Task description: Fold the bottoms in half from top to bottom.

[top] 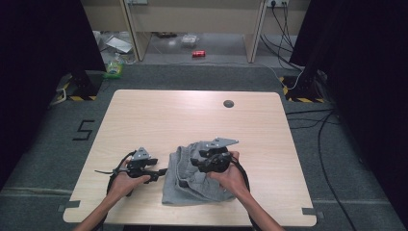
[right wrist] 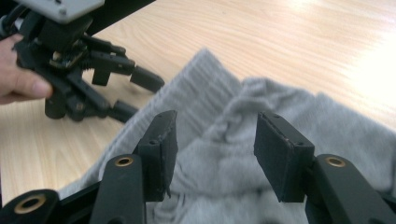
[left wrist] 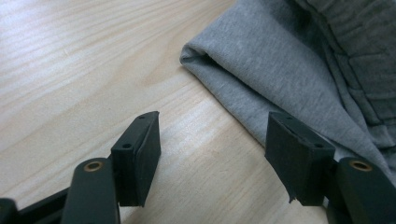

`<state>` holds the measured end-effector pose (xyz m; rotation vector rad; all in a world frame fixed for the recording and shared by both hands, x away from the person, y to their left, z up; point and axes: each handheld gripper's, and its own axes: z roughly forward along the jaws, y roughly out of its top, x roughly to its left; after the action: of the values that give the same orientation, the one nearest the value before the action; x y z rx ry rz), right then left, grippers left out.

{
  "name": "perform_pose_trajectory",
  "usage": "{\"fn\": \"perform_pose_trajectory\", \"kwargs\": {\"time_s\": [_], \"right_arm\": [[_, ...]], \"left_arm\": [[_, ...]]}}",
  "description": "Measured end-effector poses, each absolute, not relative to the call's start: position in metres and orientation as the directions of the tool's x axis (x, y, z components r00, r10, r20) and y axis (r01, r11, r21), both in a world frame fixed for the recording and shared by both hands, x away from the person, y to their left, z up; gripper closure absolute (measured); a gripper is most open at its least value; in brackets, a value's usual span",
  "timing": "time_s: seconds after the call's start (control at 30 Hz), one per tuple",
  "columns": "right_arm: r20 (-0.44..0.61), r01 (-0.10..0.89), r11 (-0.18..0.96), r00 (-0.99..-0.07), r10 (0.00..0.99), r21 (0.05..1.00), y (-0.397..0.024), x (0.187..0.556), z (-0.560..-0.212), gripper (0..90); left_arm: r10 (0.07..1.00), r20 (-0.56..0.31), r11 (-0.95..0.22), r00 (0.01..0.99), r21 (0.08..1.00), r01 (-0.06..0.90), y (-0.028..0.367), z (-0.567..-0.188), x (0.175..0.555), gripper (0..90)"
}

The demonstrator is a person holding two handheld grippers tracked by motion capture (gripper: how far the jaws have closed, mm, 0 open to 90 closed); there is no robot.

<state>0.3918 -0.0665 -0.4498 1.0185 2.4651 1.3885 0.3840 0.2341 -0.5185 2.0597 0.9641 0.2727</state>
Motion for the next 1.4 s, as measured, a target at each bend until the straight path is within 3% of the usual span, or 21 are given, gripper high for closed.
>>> {"fn": "perform_pose_trajectory", "kwargs": {"time_s": [0.33,0.7,1.07,1.4], "right_arm": [[0.191,0.477,0.355,-0.772,0.607,0.804,-0.039,0.413,-0.434,48.4],[0.169,0.483,0.408,-0.78,0.602,0.775,-0.011,0.433,-0.433,51.7],[0.132,0.472,0.454,-0.788,0.601,0.756,-0.021,0.431,-0.438,83.4],[0.119,0.408,0.366,-0.787,0.605,0.836,-0.076,0.376,-0.417,86.8]], "left_arm": [[0.711,-0.033,-0.439,0.703,0.76,0.479,0.228,-0.52,0.379,35.2],[0.709,-0.034,-0.435,0.705,0.765,0.475,0.229,-0.521,0.379,35.0],[0.71,-0.034,-0.43,0.704,0.77,0.472,0.231,-0.521,0.378,35.0],[0.711,-0.032,-0.435,0.702,0.765,0.475,0.23,-0.521,0.378,34.9]]}}
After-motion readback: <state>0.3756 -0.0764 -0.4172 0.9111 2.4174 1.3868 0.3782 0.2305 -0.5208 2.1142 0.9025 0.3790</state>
